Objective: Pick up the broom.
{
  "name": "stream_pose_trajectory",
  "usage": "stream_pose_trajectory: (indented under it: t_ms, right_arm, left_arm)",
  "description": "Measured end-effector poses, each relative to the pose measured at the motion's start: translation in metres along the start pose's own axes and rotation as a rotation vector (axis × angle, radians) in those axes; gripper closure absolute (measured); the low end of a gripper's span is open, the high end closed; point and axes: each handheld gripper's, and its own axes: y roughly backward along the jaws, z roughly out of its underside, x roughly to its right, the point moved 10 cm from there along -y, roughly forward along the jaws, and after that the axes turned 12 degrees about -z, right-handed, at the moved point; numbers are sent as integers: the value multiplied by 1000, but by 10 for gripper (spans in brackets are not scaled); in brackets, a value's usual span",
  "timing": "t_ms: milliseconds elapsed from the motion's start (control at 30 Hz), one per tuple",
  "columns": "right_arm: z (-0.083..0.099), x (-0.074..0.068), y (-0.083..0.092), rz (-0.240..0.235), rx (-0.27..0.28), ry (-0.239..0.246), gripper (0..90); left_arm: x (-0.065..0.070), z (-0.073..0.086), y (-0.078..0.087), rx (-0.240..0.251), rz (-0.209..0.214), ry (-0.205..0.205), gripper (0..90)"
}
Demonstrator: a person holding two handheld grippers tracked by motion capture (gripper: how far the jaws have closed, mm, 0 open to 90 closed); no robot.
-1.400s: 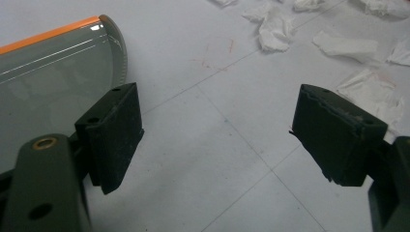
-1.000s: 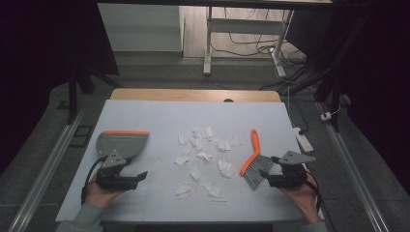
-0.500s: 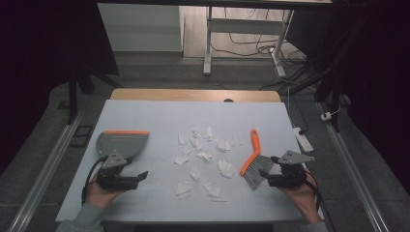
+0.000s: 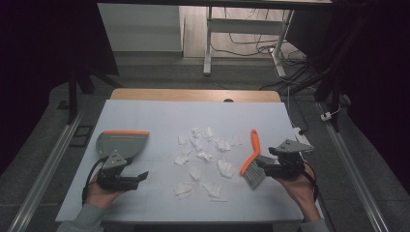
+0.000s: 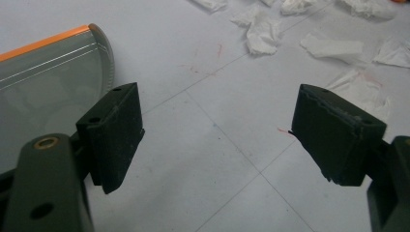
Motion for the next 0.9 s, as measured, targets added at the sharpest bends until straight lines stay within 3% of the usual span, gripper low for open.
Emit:
stream_pose_trajectory:
  t_ms: [267,367,533,600,700,767,800,833,867,900]
  right_arm:
    - [-14,-1,-3,-2,0,0,313]
    - [-17,1,-9,0,-22,-3,316]
    - [-20,6,-27,0,-88,-48,318]
    - [-19,13,-35,17,-158,-88,318]
    - [-19,18,-39,21,-188,-126,318]
    - [-20,26,-43,24,-230,-192,318]
    - [-20,26,-43,24,-230,-192,318]
    - [-18,30,-47,25,-256,-240,317]
    - [-18,30,-47,25,-256,-240,317]
    - [-16,34,-50,36,-283,-279,318]
  left_arm:
    - [-1,-1,0,1,-4,8,195]
    - [-2,-2,0,5,-5,13,196]
    - [-2,-2,-1,5,1,7,198]
    - [-1,-3,-2,7,6,2,199]
    - [0,-4,-2,10,14,-5,200]
    - [2,-4,-1,14,20,-11,202]
    - [2,-4,-1,14,20,-11,202]
    - [3,-4,-1,13,16,-17,203]
    - [3,-3,-1,13,10,-22,203]
    - [5,-3,0,14,13,-22,204]
